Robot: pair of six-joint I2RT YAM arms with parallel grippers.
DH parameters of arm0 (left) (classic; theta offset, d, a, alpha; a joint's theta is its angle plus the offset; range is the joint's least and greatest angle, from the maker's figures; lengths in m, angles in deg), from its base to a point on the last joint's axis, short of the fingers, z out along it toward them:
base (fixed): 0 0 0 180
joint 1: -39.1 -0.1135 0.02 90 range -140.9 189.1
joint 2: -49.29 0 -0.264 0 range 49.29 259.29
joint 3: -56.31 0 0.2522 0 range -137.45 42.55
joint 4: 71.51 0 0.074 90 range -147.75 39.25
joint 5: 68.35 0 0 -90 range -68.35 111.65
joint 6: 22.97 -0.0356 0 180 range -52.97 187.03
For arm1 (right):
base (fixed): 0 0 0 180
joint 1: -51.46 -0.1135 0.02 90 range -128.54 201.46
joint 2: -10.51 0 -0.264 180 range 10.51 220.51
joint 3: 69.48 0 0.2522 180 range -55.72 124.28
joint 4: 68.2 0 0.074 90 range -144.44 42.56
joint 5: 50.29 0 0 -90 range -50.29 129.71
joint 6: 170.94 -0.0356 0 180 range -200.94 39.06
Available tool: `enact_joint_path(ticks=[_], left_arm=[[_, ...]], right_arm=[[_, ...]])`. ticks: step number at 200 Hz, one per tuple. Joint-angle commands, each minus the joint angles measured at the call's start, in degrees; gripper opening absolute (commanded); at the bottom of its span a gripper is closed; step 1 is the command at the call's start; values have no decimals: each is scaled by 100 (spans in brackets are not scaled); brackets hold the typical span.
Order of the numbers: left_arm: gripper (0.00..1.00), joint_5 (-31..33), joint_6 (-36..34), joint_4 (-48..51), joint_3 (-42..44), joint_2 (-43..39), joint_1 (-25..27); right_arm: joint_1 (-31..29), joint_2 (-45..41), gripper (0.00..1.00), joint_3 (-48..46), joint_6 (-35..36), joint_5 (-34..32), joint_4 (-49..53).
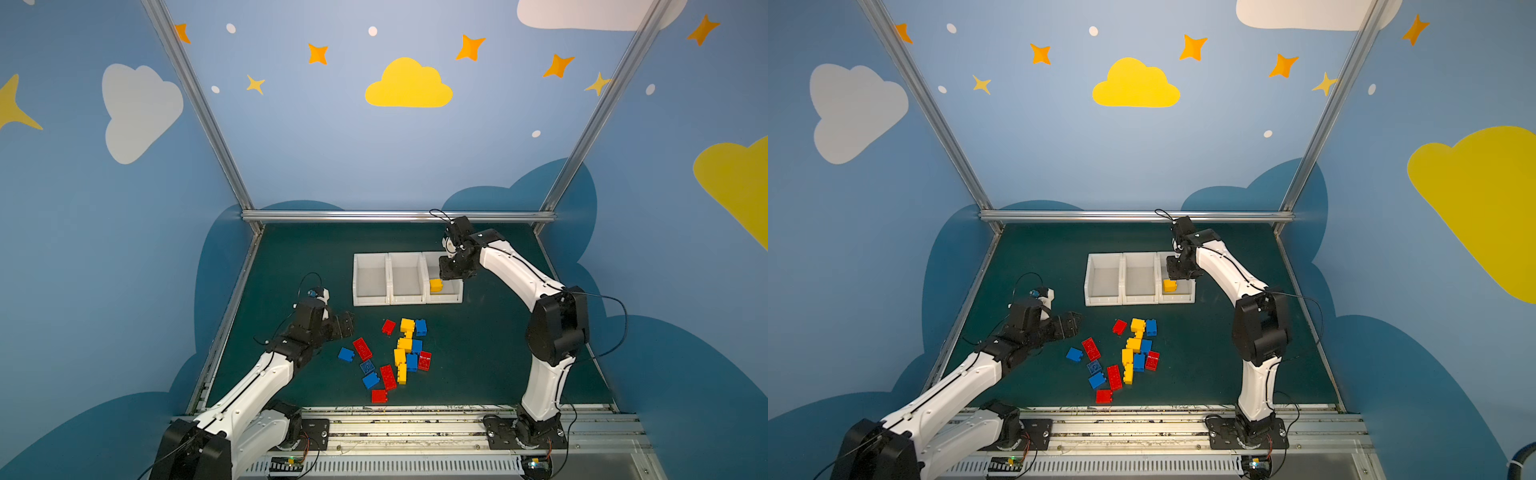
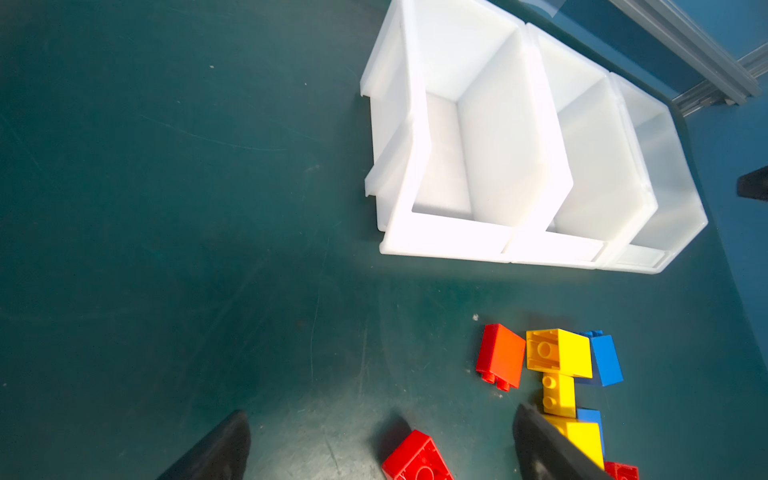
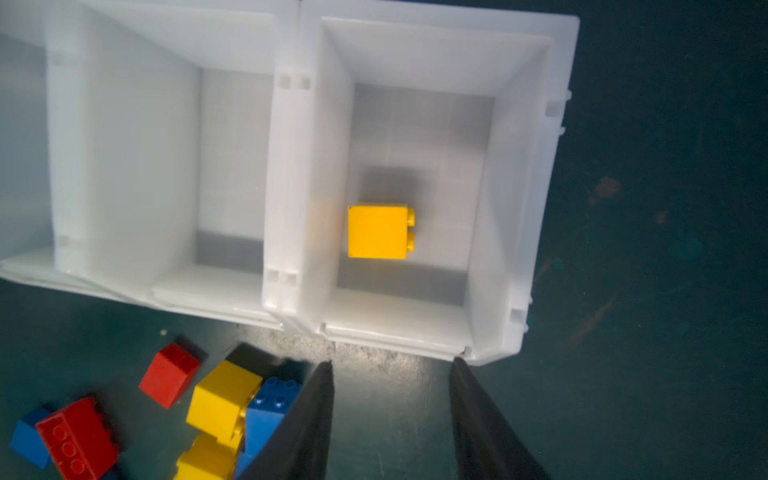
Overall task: Sort the legos into containers by color
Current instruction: 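Lower the left gripper onto a red long brick while the right gripper withdraws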
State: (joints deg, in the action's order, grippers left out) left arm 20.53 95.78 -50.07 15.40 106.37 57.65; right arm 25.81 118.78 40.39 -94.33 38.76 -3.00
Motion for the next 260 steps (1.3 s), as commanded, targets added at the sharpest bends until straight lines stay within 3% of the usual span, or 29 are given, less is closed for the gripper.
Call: enact_joint_path(ticks=[1, 104, 153, 260], left_arm=[[98, -85, -71, 125, 9, 18, 26], [95, 117, 19, 825, -297, 182, 375], [92, 315, 348, 1255, -422, 359, 696], [85, 161, 676, 1037, -532, 1026, 1229]], right_arm=[[-34, -424, 46, -328, -148, 94, -72], [-59, -1521, 46, -1640, -566, 121, -468], [-70, -1635, 47, -1829, -672, 233, -586], [-61, -1804, 47, -2073, -673, 288, -676]])
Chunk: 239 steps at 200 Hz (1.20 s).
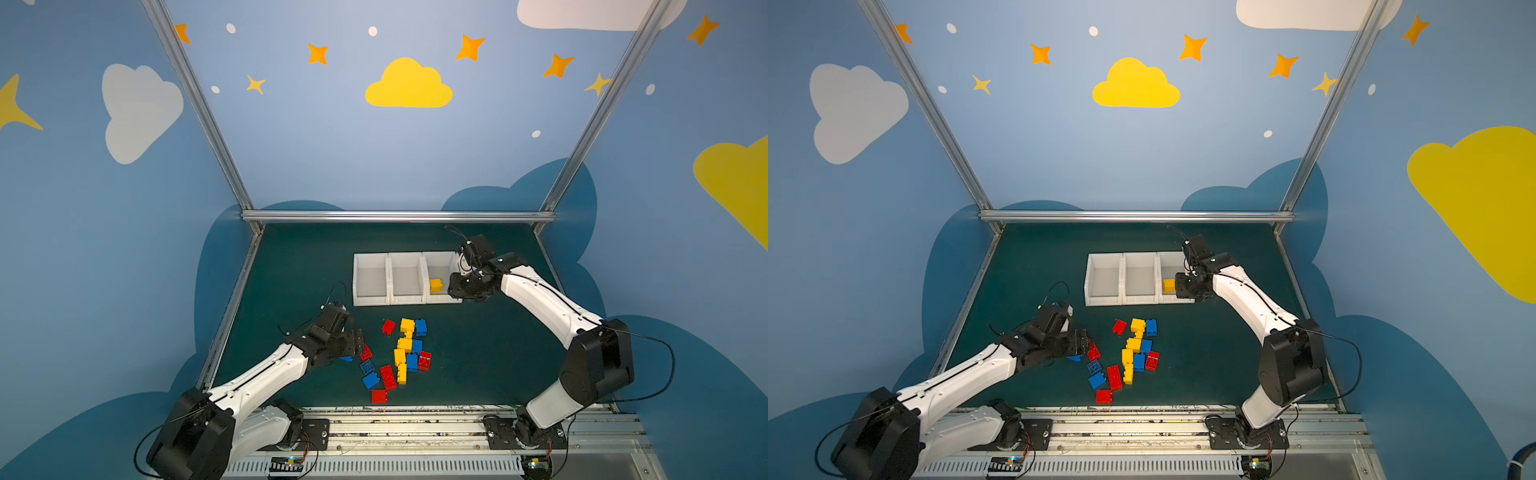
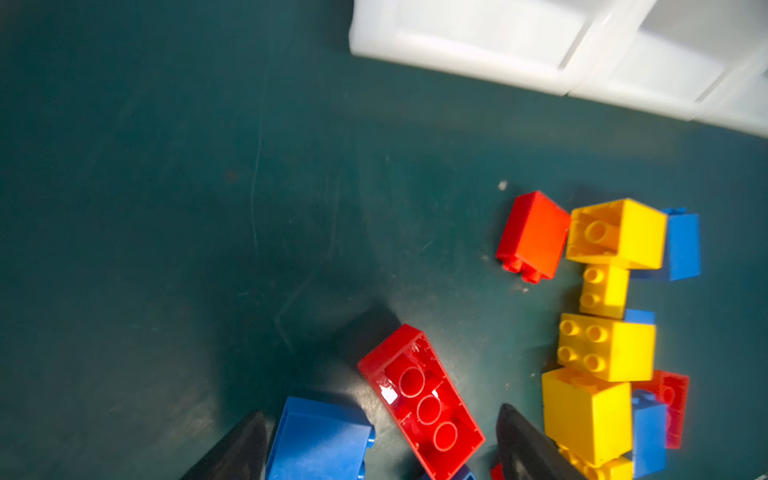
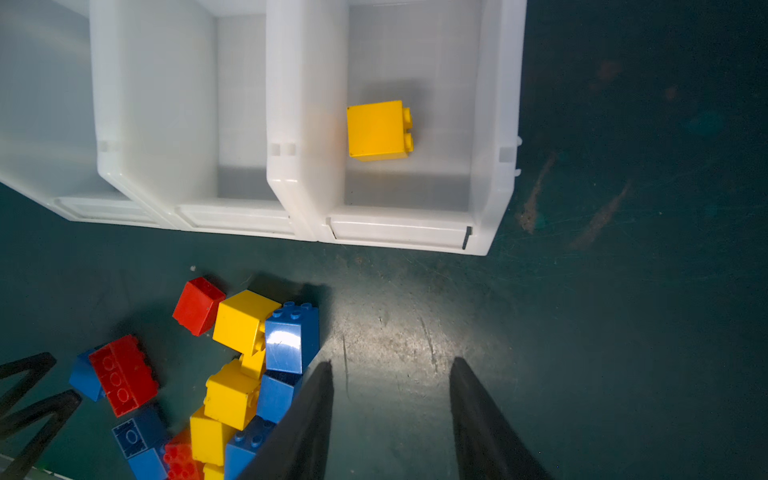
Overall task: Sort the legos into containers by color
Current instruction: 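Lower the left gripper onto a red long brick while the right gripper withdraws, then carry the red long brick with the left gripper into the middle compartment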
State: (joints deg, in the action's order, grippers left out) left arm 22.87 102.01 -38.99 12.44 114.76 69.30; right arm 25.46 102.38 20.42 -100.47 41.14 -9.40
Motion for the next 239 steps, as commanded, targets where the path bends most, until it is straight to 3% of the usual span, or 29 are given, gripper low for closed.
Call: enact_joint_path(ticks=[1, 122, 157, 239], left_arm=[[85, -75, 53, -73, -239, 199, 74], [81, -384, -91, -635, -1004, 1687, 646], [80, -297, -241, -264, -1556, 2277, 855], [72, 405, -287, 685, -1622, 2014, 1114]], right_arm=[[-27, -163, 47, -74, -59, 50, -37], [-15, -340, 47, -262, -91, 33, -12], [-18, -450, 47, -316, -124, 25, -4], [7, -532, 47, -452, -156, 6, -38]])
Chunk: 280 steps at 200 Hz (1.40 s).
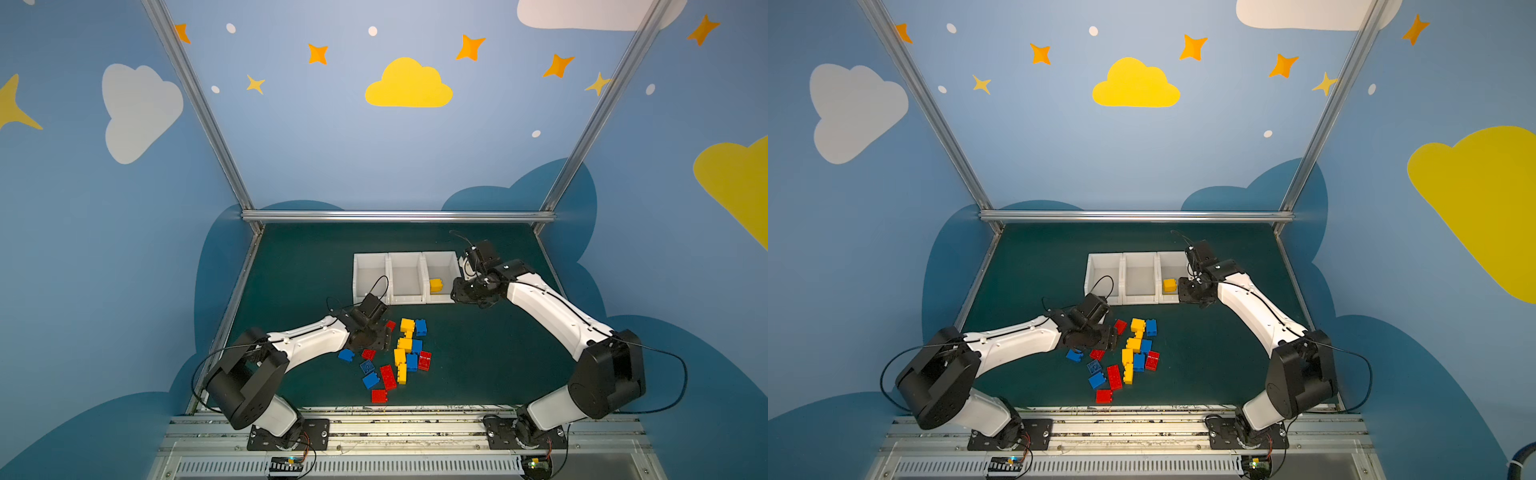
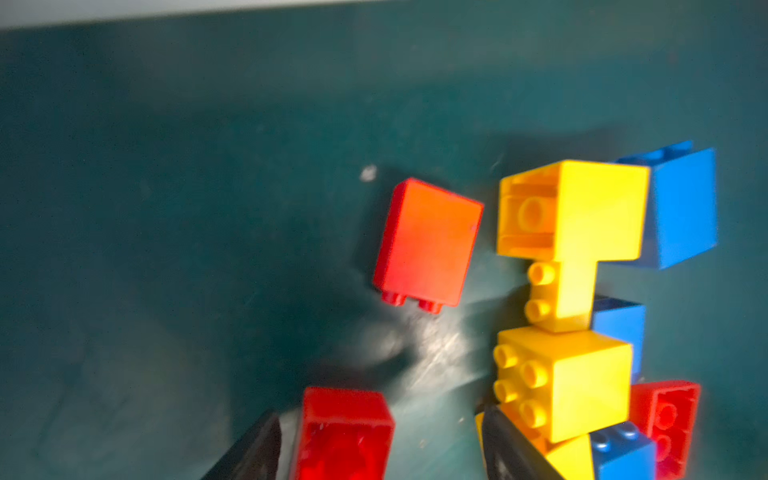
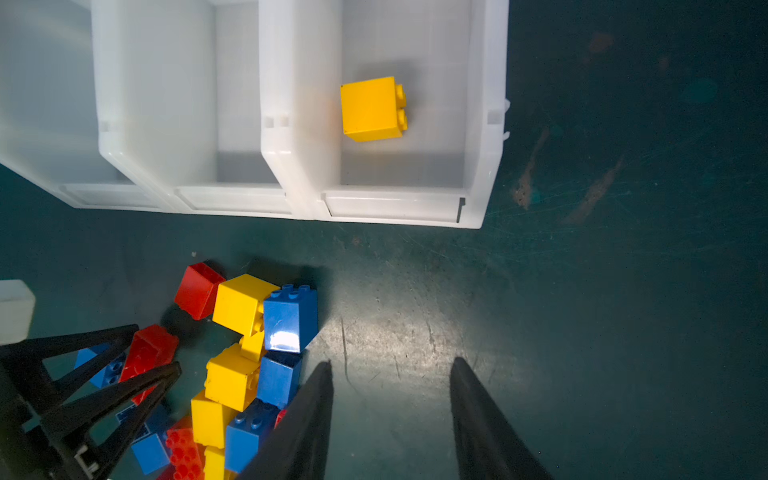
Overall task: Sort the legos into containers by color
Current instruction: 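Carry the red long brick with the left gripper into the middle compartment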
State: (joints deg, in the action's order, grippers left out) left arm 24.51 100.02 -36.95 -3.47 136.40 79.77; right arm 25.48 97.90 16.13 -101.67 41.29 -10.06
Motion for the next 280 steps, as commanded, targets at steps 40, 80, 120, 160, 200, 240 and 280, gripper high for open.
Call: enact_joint_path(ticks=[40, 80, 120, 160, 200, 240, 280], left_arm=[[63, 244, -39, 388, 99, -41, 183], [47, 253, -81, 432, -73, 290, 227], [38, 261, -168, 358, -156, 395, 231], [32, 195, -175, 374, -230, 315, 229], [31, 250, -268, 527, -456, 49, 219], [31, 690, -543, 779, -1232, 92, 90], [32, 505, -1123, 800, -2676, 969, -249]], right_arm=[[5, -3, 47, 1, -54, 61, -3], [13, 8, 46, 30, -47, -13, 49], [14, 59, 46, 89, -71, -1, 27], [23, 25, 46, 83, -43, -43, 61], [49, -10, 45, 74, -44, -36, 45], [82, -138, 44, -46, 7, 0, -8], [212, -338, 43, -185, 86, 124, -4]])
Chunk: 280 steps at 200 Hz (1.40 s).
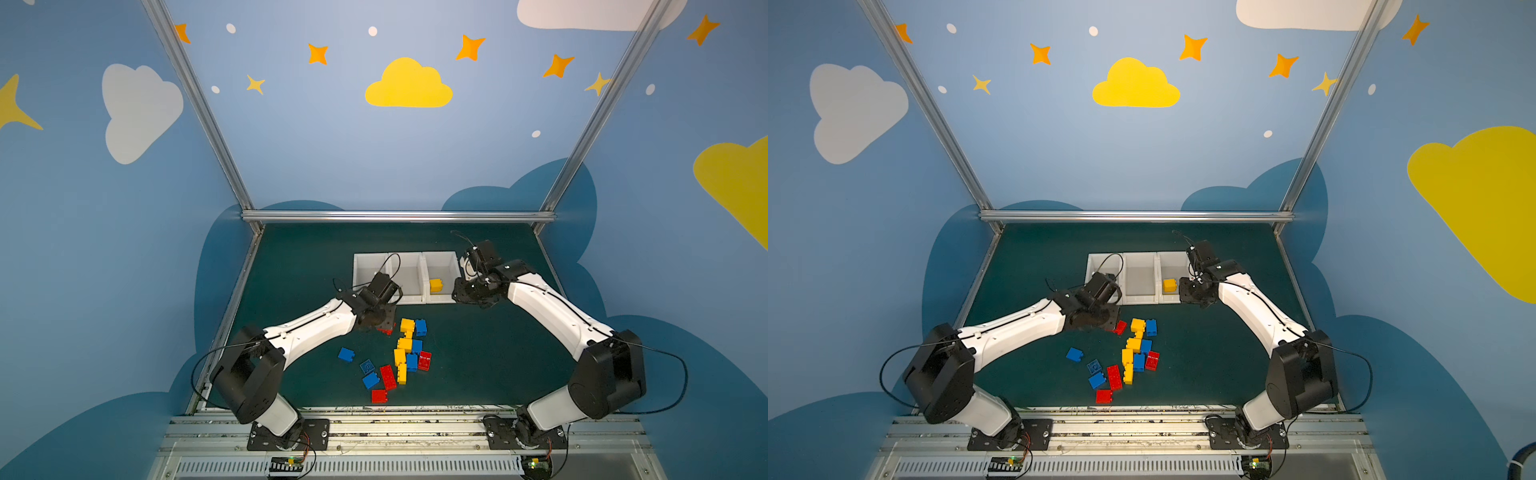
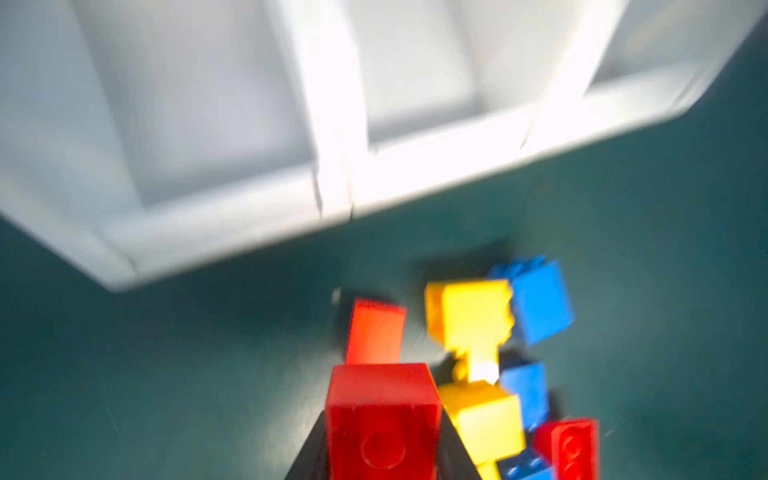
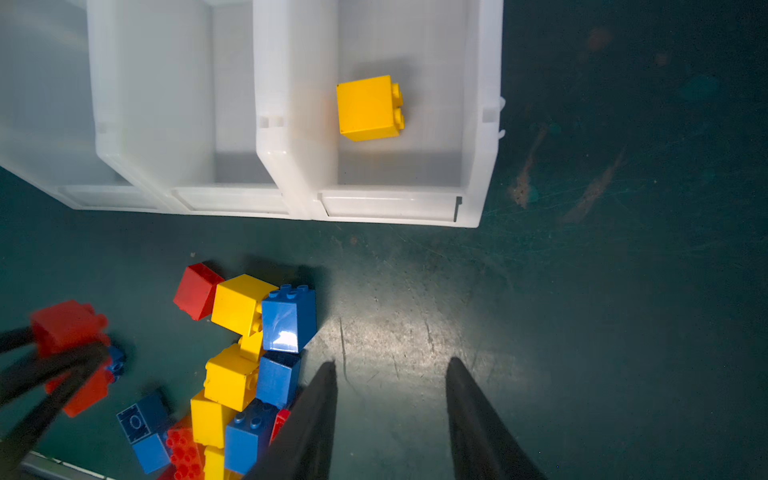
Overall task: Sort the legos into containers by color
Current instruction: 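Carry the red long brick with the left gripper into the middle compartment, then open the left gripper and move it back over the brick pile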
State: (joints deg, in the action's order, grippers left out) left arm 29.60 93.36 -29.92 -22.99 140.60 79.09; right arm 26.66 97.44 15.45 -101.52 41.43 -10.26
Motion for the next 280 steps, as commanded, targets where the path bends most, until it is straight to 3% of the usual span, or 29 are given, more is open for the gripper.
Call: enact_joint_path(ticks=[1, 50, 92, 136, 280], left_arm=[[32, -13, -468, 98, -759, 574, -187], [32, -308, -970, 626, -2865, 2248, -385], [36, -302, -1001, 917, -3729, 2972, -443], [53, -506, -994, 797, -3835, 3053, -445], [55, -392, -740, 217, -2403, 1816, -520]], right_arm=[[96, -301, 44, -119, 71, 119, 14], [149, -439, 44, -269, 131, 189, 152], [203, -477, 44, -336, 107, 206, 161], [212, -549, 47, -426, 109, 173, 176], [174, -468, 47, -535, -43, 268, 152]])
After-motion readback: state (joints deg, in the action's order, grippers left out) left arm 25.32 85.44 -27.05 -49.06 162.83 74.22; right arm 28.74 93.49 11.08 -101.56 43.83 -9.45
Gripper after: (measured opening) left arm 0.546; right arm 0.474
